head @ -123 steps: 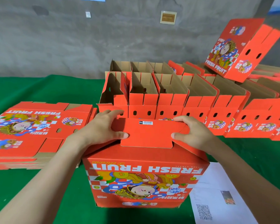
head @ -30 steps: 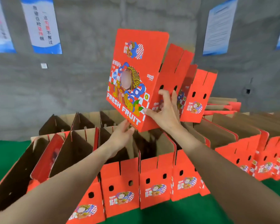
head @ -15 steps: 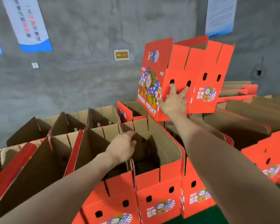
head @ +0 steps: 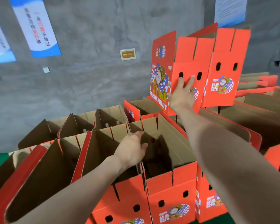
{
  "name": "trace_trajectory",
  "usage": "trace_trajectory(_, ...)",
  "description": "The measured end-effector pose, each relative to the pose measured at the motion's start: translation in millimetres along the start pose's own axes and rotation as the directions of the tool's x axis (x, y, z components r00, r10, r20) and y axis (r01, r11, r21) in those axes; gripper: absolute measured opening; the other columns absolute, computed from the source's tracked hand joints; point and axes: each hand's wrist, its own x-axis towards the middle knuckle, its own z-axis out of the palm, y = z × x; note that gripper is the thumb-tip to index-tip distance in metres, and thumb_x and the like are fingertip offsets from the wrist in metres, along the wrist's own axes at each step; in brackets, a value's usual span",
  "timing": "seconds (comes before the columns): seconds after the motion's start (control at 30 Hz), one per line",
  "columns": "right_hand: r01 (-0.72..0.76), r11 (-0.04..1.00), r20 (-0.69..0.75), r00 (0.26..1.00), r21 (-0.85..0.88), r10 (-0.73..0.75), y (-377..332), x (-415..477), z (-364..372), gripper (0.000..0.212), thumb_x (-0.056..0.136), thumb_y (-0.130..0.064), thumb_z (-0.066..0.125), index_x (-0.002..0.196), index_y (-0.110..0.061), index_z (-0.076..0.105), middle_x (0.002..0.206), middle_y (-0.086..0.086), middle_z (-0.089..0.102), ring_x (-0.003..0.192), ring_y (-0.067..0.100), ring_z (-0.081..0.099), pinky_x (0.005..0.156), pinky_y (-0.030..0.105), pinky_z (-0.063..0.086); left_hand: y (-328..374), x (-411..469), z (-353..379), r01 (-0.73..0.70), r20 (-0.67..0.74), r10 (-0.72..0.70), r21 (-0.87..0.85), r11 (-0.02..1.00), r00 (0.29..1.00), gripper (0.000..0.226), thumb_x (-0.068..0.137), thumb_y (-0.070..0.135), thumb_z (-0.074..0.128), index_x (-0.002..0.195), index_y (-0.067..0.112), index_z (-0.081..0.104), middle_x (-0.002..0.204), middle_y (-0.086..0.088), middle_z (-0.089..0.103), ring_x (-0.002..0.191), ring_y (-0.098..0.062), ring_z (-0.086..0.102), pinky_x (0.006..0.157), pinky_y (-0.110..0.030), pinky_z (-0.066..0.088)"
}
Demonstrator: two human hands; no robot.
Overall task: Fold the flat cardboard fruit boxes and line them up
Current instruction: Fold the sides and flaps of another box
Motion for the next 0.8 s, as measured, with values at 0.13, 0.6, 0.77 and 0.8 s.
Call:
trace_trajectory(0.13,0.001,0.999,0.007,1.000,0.049,-0.001,0,-16,0,0.079,0.092,-0.029,0.059,0.151,-0.028,0.005,0.156,0.018,-0.019,0.132,0.043,0.033,0.089,0.044,0.046,3,1,3,0.011,-0.002,-0.011,-0.032,0.999,1.000,0.051,0.096,0.023,0.051,0.144,0.013,0.036,0.144,-0.008,0.046,0.132,-0.023,0.044,0.107,-0.027,0.035)
trace_trajectory(0.6,0.253,0.948,0.117,0.953,0.194,-0.278,-39,-107,-48,0.040,0.093,-0.024,0.057,0.127,-0.008,0.046,0.130,0.016,0.051,0.115,0.036,0.052,0.090,0.039,0.042,9,-44,-28,-0.046,0.178,0.036,0.050,0.998,0.983,0.036,0.100,0.025,0.040,0.126,0.008,0.058,0.143,-0.012,0.046,0.133,-0.028,0.041,0.109,-0.035,0.034)
trace_trajectory(0.77,0.521,0.759,-0.066,0.838,0.392,-0.541,-92,-166,-81,0.009,0.088,-0.007,0.060,0.094,-0.003,0.066,0.089,0.013,0.071,0.085,0.032,0.068,0.081,0.046,0.051,1,-110,-76,-0.138,0.139,0.147,-0.075,0.988,0.979,0.032,0.098,0.015,0.047,0.125,0.006,0.060,0.131,-0.012,0.059,0.123,-0.026,0.052,0.102,-0.027,0.038)
trace_trajectory(0.8,0.556,0.729,-0.082,0.814,0.400,-0.576,-101,-181,-85,0.007,0.087,-0.006,0.061,0.089,-0.004,0.067,0.084,0.012,0.071,0.079,0.032,0.068,0.078,0.047,0.052,-4,-130,-87,-0.137,0.079,0.146,-0.108,0.985,0.986,0.031,0.097,0.015,0.048,0.123,0.005,0.061,0.125,-0.013,0.063,0.117,-0.026,0.057,0.098,-0.027,0.041)
